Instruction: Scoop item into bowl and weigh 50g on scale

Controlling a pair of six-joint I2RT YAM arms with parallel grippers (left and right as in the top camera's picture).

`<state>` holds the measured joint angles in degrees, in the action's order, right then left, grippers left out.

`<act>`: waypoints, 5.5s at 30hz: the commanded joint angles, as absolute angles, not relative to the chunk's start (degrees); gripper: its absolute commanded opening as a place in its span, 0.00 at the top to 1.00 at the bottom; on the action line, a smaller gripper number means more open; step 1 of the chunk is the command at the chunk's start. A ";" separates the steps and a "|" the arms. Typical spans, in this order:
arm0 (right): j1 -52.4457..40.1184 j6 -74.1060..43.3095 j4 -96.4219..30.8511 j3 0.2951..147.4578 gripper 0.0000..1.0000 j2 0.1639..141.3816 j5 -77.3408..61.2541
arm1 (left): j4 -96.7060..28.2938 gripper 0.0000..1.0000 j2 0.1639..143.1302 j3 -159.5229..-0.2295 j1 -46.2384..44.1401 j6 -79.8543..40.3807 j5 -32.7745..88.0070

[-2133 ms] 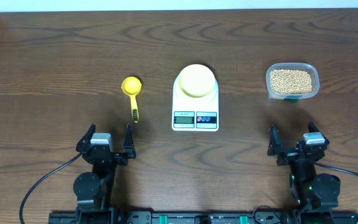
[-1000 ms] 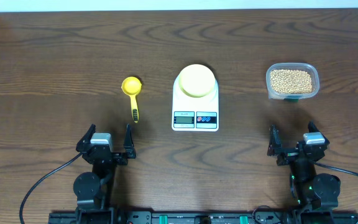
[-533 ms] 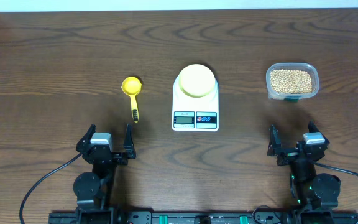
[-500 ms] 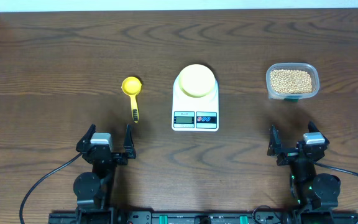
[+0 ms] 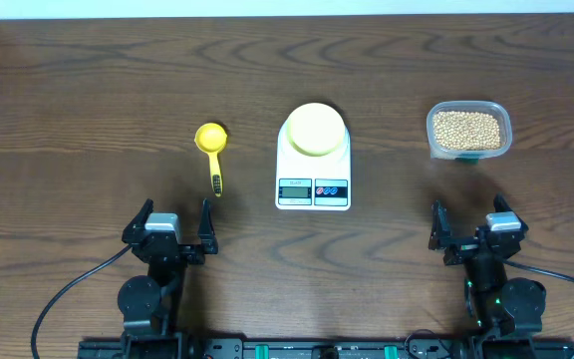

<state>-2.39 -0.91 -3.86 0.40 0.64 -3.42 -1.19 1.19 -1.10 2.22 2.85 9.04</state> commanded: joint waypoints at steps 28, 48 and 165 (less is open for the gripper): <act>-2.76 -1.65 -4.10 0.32 0.01 0.60 -3.38 | -3.38 0.02 1.37 -0.23 2.50 3.38 9.17; -2.76 -1.65 -4.10 0.32 0.01 0.60 -3.38 | -3.38 0.02 1.37 -0.23 2.50 3.38 9.17; -2.76 -1.65 -4.08 0.32 0.01 0.62 -3.38 | -3.38 0.02 1.37 -0.23 2.50 3.36 9.17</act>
<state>-2.39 -0.91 -3.86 0.40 0.64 -3.42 -1.19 1.19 -1.10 2.22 2.87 9.02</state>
